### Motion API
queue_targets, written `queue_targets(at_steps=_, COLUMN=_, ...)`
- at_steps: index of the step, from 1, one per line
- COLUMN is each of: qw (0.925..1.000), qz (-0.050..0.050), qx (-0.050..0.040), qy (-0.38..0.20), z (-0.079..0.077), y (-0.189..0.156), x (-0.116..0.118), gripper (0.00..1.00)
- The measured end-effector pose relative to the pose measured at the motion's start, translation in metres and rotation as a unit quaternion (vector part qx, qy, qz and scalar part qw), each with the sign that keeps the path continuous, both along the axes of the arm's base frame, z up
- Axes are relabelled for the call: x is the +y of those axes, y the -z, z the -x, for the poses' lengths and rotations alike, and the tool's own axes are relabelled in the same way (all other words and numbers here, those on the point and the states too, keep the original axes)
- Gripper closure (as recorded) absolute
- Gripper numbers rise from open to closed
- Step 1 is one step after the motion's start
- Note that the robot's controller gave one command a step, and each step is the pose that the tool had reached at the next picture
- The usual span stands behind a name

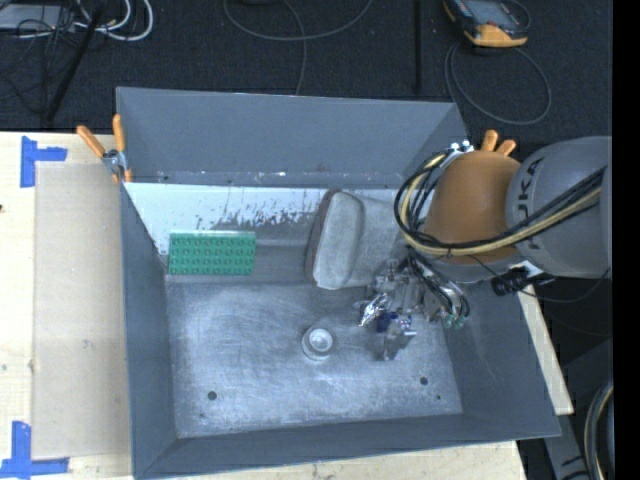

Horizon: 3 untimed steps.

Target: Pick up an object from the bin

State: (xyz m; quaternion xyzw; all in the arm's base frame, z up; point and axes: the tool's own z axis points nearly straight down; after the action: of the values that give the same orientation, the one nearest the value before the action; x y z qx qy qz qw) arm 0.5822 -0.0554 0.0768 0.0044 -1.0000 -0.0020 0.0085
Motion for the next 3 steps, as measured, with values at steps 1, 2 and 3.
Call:
queue_targets(at_steps=1, qw=1.0, qz=0.001, qx=-0.0073, qy=-0.001, z=-0.002, y=-0.001, x=0.0, gripper=1.0)
queue_targets(at_steps=2, qw=1.0, qz=0.001, qx=-0.0082, qy=-0.001, z=-0.002, y=0.001, x=0.0, gripper=0.0)
queue_targets(at_steps=3, qw=0.9998, qz=-0.004, qx=-0.0068, qy=-0.017, z=-0.01, y=0.005, x=-0.053, gripper=0.0)
